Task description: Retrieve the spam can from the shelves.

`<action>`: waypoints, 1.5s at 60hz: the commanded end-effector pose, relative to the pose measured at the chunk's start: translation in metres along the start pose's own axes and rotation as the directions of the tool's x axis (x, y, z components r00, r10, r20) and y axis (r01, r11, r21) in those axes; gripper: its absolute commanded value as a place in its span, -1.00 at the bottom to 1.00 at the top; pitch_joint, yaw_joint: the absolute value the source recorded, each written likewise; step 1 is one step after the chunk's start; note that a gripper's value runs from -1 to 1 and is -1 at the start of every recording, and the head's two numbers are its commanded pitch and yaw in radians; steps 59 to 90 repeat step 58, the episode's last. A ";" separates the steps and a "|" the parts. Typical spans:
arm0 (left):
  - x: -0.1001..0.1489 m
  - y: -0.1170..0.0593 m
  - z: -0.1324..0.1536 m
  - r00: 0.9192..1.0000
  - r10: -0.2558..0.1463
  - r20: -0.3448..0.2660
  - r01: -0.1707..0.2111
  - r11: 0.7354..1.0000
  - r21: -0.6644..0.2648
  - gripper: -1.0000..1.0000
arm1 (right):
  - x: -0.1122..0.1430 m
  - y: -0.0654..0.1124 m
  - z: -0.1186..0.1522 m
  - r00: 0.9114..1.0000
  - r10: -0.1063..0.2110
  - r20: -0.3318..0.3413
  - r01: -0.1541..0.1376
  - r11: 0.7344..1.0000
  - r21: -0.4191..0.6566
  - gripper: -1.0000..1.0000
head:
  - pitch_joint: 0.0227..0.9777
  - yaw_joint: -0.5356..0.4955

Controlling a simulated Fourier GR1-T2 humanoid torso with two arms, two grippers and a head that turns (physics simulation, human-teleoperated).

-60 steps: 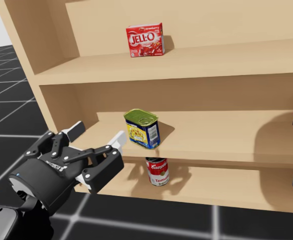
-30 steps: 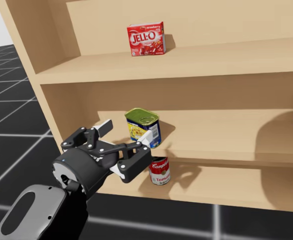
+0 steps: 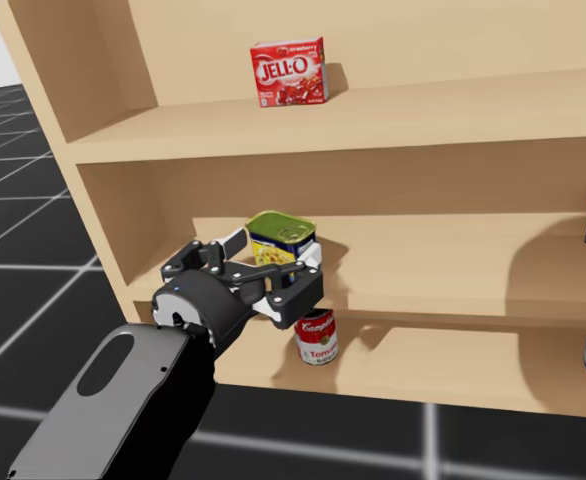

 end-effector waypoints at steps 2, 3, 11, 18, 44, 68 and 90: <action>-0.005 0.004 -0.019 1.000 0.004 -0.015 -0.003 1.000 0.017 -1.00 | 0.000 -0.001 0.000 1.000 -0.003 -0.001 0.003 1.000 -0.001 -1.00 | 0.14 0.57; -0.005 0.004 -0.020 1.000 0.006 -0.016 -0.006 1.000 0.017 -1.00 | 0.000 -0.001 0.000 1.000 -0.003 -0.001 0.003 1.000 -0.001 -1.00 | 0.14 0.57; -0.007 0.007 -0.028 1.000 0.018 -0.024 -0.017 0.999 0.032 -1.00 | 0.000 -0.001 0.000 1.000 -0.004 -0.001 0.004 1.000 -0.001 -1.00 | 0.14 0.57; -0.009 0.005 -0.030 0.999 0.033 -0.025 -0.032 0.999 0.035 -1.00 | 0.000 -0.002 0.000 1.000 -0.004 -0.001 0.004 1.000 -0.001 -1.00 | 0.13 0.57; 0.007 0.003 0.018 0.999 0.018 0.037 -0.018 1.000 0.010 1.00 | 0.000 -0.001 -0.001 1.000 0.006 0.001 -0.006 1.000 0.002 -1.00 | 0.12 0.56; 0.008 0.001 0.077 0.998 0.019 0.063 -0.020 1.000 0.013 1.00 | 0.000 -0.001 -0.001 1.000 0.008 0.001 -0.008 1.000 0.005 -1.00 | 0.12 0.56; 0.008 0.001 0.077 0.998 0.019 0.063 -0.020 1.000 0.013 1.00 | 0.000 -0.001 -0.001 1.000 0.008 0.001 -0.008 1.000 0.005 -1.00 | 0.12 0.56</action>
